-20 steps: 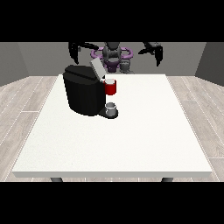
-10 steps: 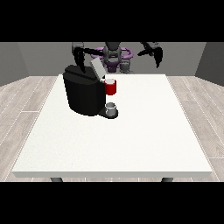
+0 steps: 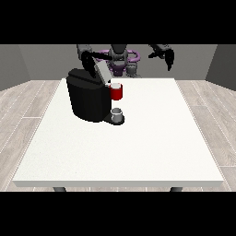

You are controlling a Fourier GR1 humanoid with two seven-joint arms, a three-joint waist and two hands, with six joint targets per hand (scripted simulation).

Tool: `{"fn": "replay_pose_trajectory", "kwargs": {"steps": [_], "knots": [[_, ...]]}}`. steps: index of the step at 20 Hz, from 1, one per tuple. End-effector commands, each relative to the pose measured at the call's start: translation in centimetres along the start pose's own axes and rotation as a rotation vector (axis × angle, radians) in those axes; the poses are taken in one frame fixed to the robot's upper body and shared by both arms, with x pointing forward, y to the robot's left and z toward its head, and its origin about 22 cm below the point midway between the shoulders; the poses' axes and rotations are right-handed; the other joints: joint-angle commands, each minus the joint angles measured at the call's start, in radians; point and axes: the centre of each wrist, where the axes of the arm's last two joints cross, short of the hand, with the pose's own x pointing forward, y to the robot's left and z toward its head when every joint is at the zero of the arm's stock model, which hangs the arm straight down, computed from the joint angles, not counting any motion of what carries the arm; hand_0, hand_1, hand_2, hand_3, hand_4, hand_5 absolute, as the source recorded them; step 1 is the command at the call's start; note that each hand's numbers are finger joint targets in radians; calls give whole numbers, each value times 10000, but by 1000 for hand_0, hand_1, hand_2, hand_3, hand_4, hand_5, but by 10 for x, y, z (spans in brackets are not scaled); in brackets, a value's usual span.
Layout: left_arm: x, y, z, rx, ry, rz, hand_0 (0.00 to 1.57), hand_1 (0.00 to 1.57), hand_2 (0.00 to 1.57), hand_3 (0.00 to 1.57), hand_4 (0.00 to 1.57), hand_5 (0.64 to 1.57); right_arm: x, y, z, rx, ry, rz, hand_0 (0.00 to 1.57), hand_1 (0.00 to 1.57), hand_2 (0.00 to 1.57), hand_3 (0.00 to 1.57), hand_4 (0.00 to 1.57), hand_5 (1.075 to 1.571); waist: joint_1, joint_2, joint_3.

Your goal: Insert the coffee pod into the coffee machine and close the lid

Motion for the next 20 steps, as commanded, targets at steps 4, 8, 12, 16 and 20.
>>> {"fn": "replay_pose_trajectory", "kwargs": {"steps": [4, 8, 12, 16, 20], "knots": [[15, 12, 3, 169, -13, -271, 0, 0, 0, 0, 331, 1571, 14, 29, -14, 293, -329, 364, 0, 0, 0, 0, 163, 1571, 69, 364, 13], [25, -6, -9, 219, -220, -387, 0, 0, 0, 0, 347, 1571, 41, 26, -27, 654, -940, 989, 0, 0, 0, 0, 161, 1571, 260, 794, 14], [6, 5, 4, 275, -355, -676, 0, 0, 0, 0, 339, 1571, 68, 39, -30, 852, -1486, 1305, 0, 0, 0, 0, 103, 1571, 209, 879, 9], [16, 28, -4, 388, -285, -390, 0, 0, 0, 0, 363, 1571, 70, 62, -27, 1178, -1595, 1554, 0, 0, 0, 0, 0, 1571, 184, 906, 8], [2, 0, 5, -102, -203, -323, 0, 0, 0, 0, 362, 1571, 74, 61, -26, 979, -1763, 1823, 0, 0, 0, 0, 0, 1571, 717, 901, 8]]}}
